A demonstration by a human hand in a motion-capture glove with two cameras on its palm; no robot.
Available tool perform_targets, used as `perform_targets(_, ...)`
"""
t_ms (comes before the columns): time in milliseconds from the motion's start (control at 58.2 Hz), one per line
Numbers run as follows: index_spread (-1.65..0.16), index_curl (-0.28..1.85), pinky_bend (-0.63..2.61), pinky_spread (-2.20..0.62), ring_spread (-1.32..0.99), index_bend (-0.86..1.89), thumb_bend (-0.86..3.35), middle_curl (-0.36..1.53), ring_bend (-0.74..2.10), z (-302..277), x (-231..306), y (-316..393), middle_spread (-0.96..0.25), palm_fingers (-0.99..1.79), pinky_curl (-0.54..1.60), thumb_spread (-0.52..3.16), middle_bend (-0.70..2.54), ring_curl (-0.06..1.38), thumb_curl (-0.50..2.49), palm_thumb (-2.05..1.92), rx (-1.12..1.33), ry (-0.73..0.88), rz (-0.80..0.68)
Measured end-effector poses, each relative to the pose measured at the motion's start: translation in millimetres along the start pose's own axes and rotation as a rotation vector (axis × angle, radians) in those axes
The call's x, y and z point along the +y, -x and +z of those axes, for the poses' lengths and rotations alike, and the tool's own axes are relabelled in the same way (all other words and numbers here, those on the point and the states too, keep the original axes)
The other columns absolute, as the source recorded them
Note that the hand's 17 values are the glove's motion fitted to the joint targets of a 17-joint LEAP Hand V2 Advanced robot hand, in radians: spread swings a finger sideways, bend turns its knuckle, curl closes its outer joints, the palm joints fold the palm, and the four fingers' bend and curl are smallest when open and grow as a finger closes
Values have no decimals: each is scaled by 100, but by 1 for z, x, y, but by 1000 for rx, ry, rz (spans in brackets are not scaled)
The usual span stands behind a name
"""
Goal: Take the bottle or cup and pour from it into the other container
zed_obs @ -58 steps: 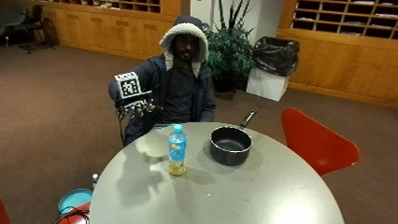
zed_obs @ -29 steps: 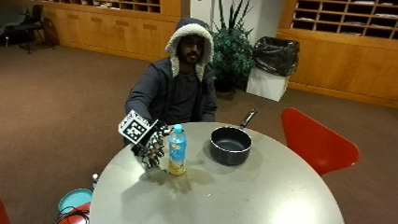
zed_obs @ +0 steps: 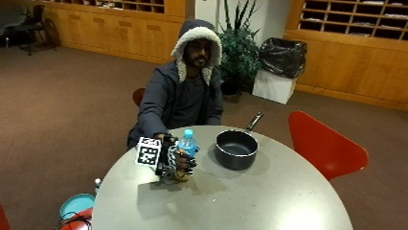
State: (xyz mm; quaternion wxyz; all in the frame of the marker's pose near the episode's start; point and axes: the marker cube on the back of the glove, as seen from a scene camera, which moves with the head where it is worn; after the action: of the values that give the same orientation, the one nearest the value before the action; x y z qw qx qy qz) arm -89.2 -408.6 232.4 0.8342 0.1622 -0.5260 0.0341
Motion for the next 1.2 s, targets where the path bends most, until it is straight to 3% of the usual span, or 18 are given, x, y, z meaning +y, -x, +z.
perform_targets(344,-28,23,47,2,-18,12,-3,42,68,-3,3,18,-24,113,34,53,33,38,56,106,-31,5,0)
perform_targets(481,-28,24,47,-2,-18,11,-3,43,67,-10,3,47,-25,114,35,50,32,39,58,105,-37,-12,-146)
perform_targets(567,-28,24,48,-4,-19,11,-3,44,66,-15,1,81,-26,114,35,48,31,39,59,106,-12,34,-65)
perform_targets(671,-27,25,48,-6,-19,11,-3,45,66,-14,7,121,-26,114,36,46,30,39,60,105,147,144,-120)
perform_targets(739,-27,25,48,-6,-19,11,-3,45,65,-1,6,143,-26,114,36,46,30,40,61,105,281,68,-133)
perform_targets(860,-27,25,47,-6,-19,10,-4,46,65,11,13,165,-26,113,36,46,30,40,61,105,483,181,-263)
perform_targets(1204,-27,25,46,-6,-20,10,-3,47,64,53,17,190,-26,113,37,46,30,40,63,105,911,340,-318)
